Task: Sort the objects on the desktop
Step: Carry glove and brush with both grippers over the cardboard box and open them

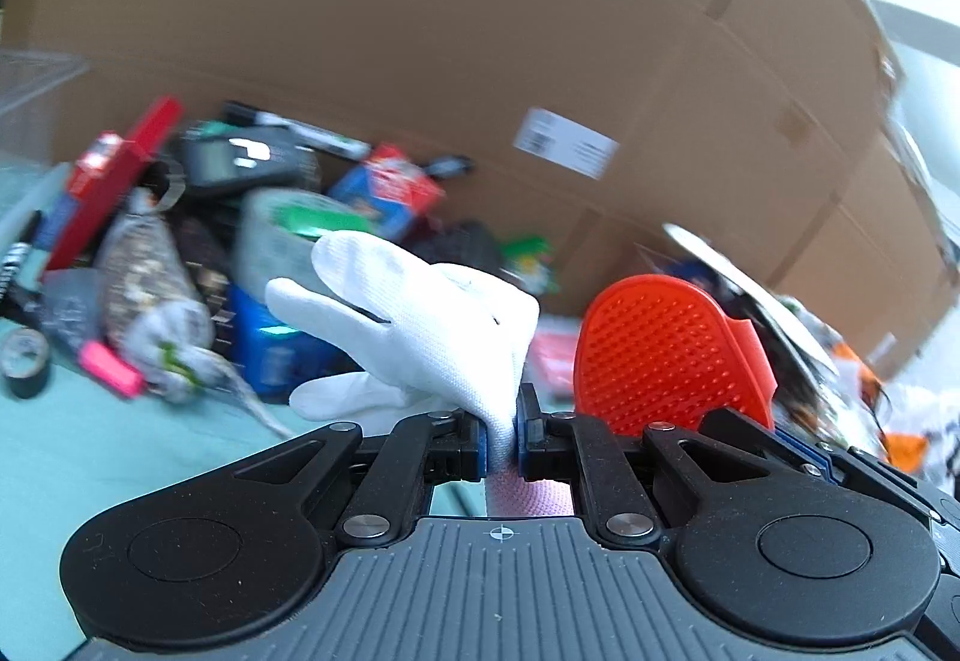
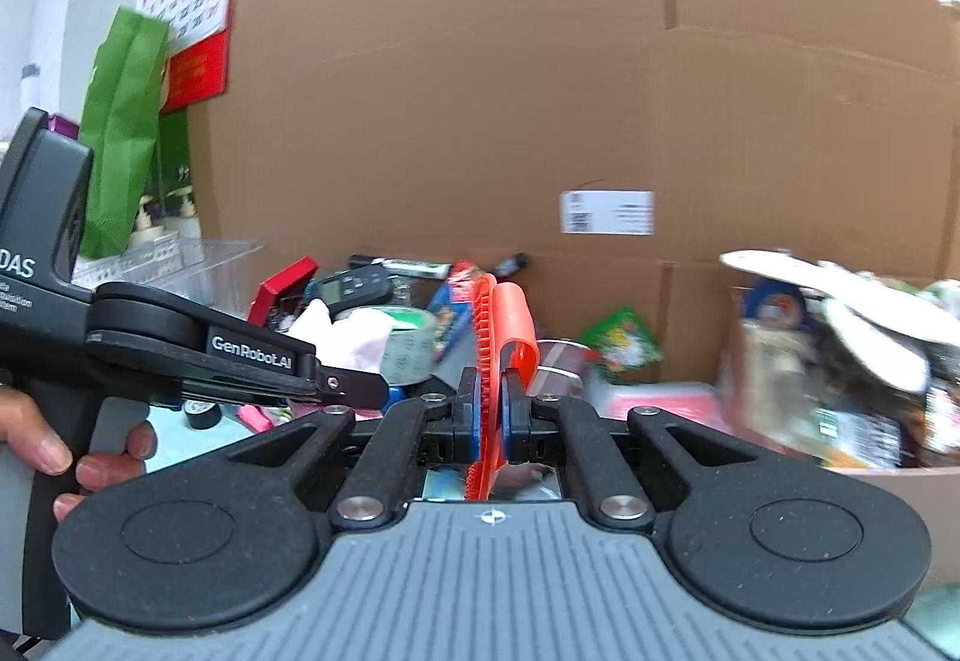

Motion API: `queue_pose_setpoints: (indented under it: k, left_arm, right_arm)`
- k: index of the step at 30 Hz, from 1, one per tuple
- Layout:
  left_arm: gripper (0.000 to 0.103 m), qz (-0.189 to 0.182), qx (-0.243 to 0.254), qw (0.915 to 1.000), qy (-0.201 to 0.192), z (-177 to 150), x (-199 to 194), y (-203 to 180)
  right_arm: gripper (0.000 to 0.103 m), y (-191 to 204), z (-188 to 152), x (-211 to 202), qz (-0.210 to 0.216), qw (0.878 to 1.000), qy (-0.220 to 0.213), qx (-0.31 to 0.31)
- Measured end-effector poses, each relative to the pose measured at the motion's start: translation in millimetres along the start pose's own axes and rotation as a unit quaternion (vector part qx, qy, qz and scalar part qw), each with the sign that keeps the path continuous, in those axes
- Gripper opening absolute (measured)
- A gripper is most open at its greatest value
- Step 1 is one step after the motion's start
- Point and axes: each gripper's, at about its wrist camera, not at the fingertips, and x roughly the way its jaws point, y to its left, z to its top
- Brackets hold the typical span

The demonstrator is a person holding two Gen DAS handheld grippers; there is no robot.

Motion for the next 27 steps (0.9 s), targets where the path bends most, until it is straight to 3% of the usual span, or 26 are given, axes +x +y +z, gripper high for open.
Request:
queue_pose_setpoints:
  k: [8,16,20,27]
  left_arm:
    - [0.005,-0.061,0.059,0.9963,0.018,-7.3,14.2,-81.8]
    - [0.005,-0.145,0.101,0.984,0.024,17.3,40.9,-169.0]
    - [0.005,-0.183,0.108,0.9761,0.048,38.6,74.1,-203.6]
    - [0.006,-0.194,0.129,0.9697,0.074,70.2,143.9,-244.3]
  right_arm:
    - [0.007,-49.6,-5.0,-55.9,-0.057,0.997,-0.039,0.023]
    - [0.007,-109.4,3.5,-92.1,-0.142,0.987,-0.073,0.021]
    - [0.007,-140.1,19.3,-92.2,-0.181,0.98,-0.085,0.004]
    - [0.007,-188.7,37.8,-61.9,-0.223,0.972,-0.069,-0.026]
